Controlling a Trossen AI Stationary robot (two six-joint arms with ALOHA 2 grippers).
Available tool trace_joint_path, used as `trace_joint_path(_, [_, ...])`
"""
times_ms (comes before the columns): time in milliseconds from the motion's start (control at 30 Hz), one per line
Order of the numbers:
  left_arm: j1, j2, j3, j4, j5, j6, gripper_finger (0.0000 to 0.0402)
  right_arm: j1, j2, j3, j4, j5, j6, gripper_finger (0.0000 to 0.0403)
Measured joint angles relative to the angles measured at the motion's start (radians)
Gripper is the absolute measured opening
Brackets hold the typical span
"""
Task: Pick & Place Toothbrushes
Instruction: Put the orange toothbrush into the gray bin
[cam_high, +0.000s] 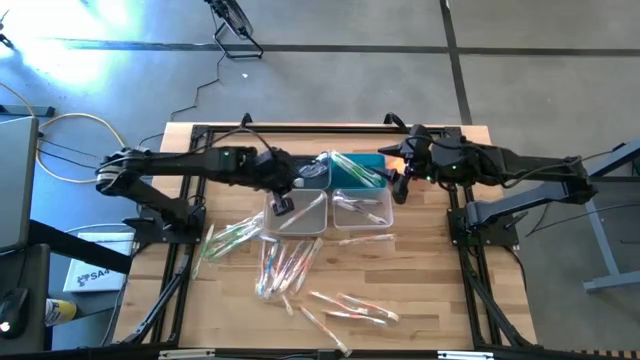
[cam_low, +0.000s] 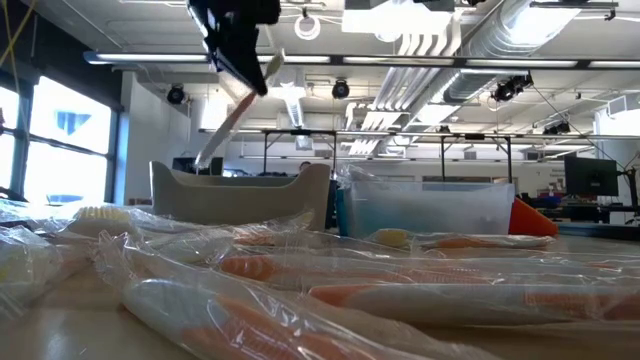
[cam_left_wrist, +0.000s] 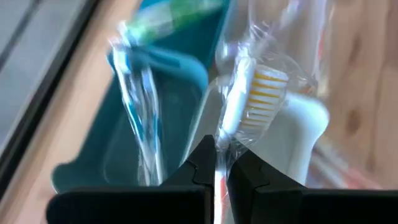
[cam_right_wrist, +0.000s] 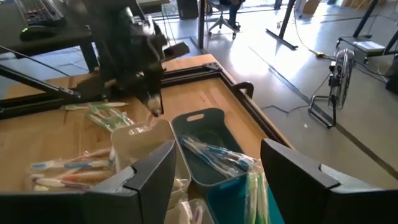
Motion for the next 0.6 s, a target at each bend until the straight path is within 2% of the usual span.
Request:
trace_joint_path(233, [-0.003, 0.103, 0.0, 0.039, 0.003, 0.112, 0.001, 0.0, 0.0, 0.0, -0.002, 0.001, 0.026, 0.0227])
trace_joint_path(433, [-0.035, 0.152, 0.0, 0.06, 0.055, 0.179, 0.001, 0.0, 0.0, 0.0, -0.003, 0.016, 0.025, 0.0227])
trace_joint_path(600, [-0.07, 0.187, 0.001, 0.065, 0.059, 0.21, 0.001, 0.0, 0.0, 0.0, -0.002, 0.016, 0.025, 0.0227])
